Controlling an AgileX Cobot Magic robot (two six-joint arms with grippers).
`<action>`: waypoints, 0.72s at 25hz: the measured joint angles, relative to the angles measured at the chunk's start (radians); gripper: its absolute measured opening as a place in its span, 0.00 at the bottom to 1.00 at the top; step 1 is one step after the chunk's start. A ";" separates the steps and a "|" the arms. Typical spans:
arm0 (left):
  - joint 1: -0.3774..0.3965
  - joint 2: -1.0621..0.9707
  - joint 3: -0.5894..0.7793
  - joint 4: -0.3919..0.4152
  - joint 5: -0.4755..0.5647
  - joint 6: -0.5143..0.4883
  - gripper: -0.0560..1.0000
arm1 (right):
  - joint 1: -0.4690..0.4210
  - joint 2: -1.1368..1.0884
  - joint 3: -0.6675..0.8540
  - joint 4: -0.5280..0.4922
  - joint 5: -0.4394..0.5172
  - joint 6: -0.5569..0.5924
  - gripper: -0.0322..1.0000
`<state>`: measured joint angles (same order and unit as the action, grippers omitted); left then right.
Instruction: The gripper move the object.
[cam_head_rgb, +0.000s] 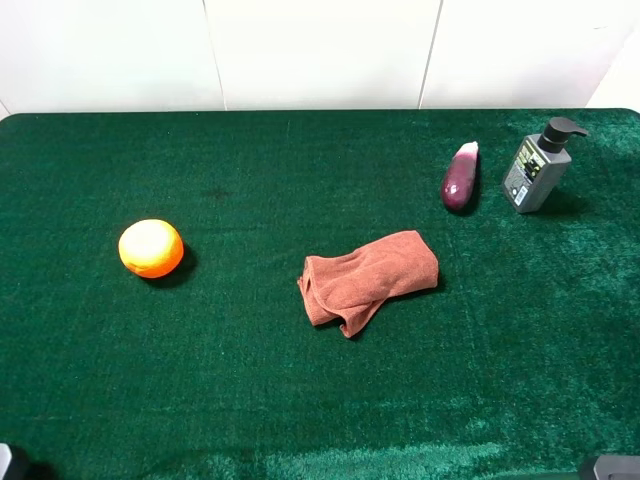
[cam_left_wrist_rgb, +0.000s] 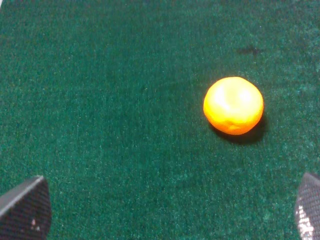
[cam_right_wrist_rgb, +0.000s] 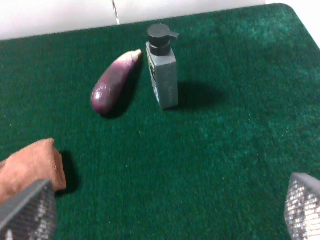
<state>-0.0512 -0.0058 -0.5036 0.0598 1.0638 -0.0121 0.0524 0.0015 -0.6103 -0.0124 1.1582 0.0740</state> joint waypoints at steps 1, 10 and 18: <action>0.000 0.000 0.000 0.000 0.000 0.000 0.99 | 0.000 -0.006 0.015 0.000 -0.010 0.000 0.70; 0.000 0.000 0.000 0.000 0.000 0.000 0.99 | 0.000 -0.008 0.078 -0.059 -0.070 0.002 0.70; 0.000 0.000 0.000 0.000 0.000 0.000 0.99 | 0.000 -0.008 0.114 -0.116 -0.129 0.037 0.70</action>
<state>-0.0512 -0.0058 -0.5036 0.0598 1.0638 -0.0121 0.0524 -0.0066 -0.4962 -0.1282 1.0291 0.1112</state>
